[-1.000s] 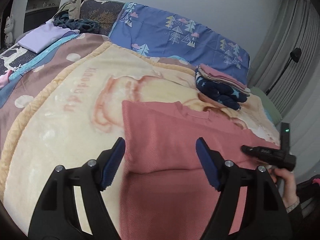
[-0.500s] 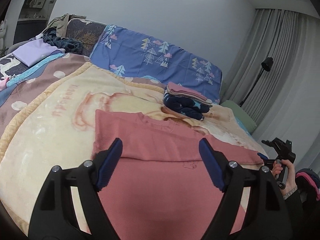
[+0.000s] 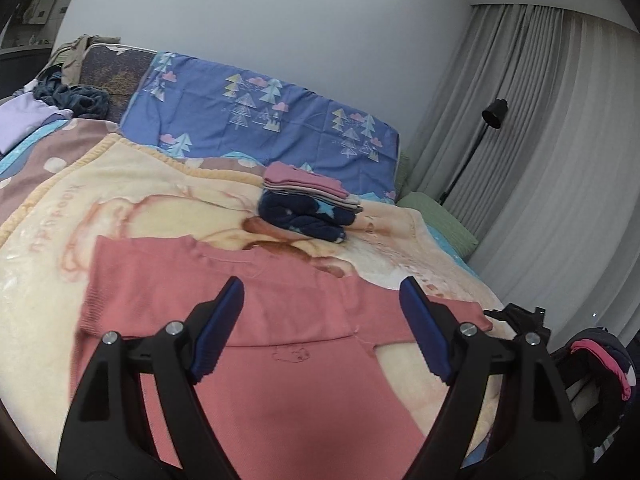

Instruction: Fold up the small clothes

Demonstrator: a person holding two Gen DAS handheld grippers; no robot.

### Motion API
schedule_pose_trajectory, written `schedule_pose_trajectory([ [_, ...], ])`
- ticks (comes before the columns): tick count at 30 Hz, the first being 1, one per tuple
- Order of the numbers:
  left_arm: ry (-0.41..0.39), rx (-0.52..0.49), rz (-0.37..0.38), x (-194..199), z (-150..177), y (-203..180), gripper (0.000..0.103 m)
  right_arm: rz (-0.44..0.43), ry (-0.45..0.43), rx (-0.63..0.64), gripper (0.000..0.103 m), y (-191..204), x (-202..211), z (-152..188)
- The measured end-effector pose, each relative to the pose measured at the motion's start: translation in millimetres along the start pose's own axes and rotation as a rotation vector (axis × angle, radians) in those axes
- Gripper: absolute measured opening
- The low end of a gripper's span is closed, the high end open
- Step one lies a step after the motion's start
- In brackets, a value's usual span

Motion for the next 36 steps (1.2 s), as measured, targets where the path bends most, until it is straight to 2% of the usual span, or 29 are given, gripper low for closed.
schedule_pose_trajectory([
  [2,0.013,0.001,0.036,-13,2,-16,0.081,-0.008,-0.040,0.039,0.043,1,-4,-3],
  [4,0.024,0.006,0.071,-27,5,-33,0.081,-0.002,-0.067,0.111,0.017,10,-8,-5],
  [7,0.049,0.036,0.144,-48,11,-56,0.081,-0.002,-0.088,0.281,0.004,32,-13,2],
  [11,0.105,0.084,0.227,-73,26,-75,0.081,-0.052,-0.163,0.583,0.003,78,-2,34],
  [13,0.139,0.110,0.249,-86,36,-78,0.081,-0.107,-0.171,0.733,0.003,102,4,65],
  [16,0.201,0.159,0.284,-104,54,-78,0.081,-0.193,-0.120,0.894,0.003,126,8,122],
  [19,0.268,0.183,0.275,-123,75,-73,0.081,-0.263,-0.053,1.010,0.003,143,5,174],
  [23,0.350,0.239,0.272,-141,100,-61,0.081,-0.342,0.026,1.150,0.003,157,10,240],
  [27,0.388,0.305,0.252,-150,115,-40,0.081,-0.386,0.131,1.248,0.003,154,11,296],
  [31,0.441,0.367,0.225,-159,128,-19,0.081,-0.415,0.199,1.307,0.004,150,11,323],
  [36,0.520,0.441,0.214,-169,149,-11,0.081,-0.442,0.278,1.334,0.004,152,10,338],
])
Point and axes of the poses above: each gripper's, at about its wrist camera, not at the fingertips, and x roughly against the way its jaws point, y to its left, z to its underside, the point moved 6 cm from there along -x, roughly the way its jaws point, and after that the axes turned 14 degrees about -y, right-handed, at the moved point
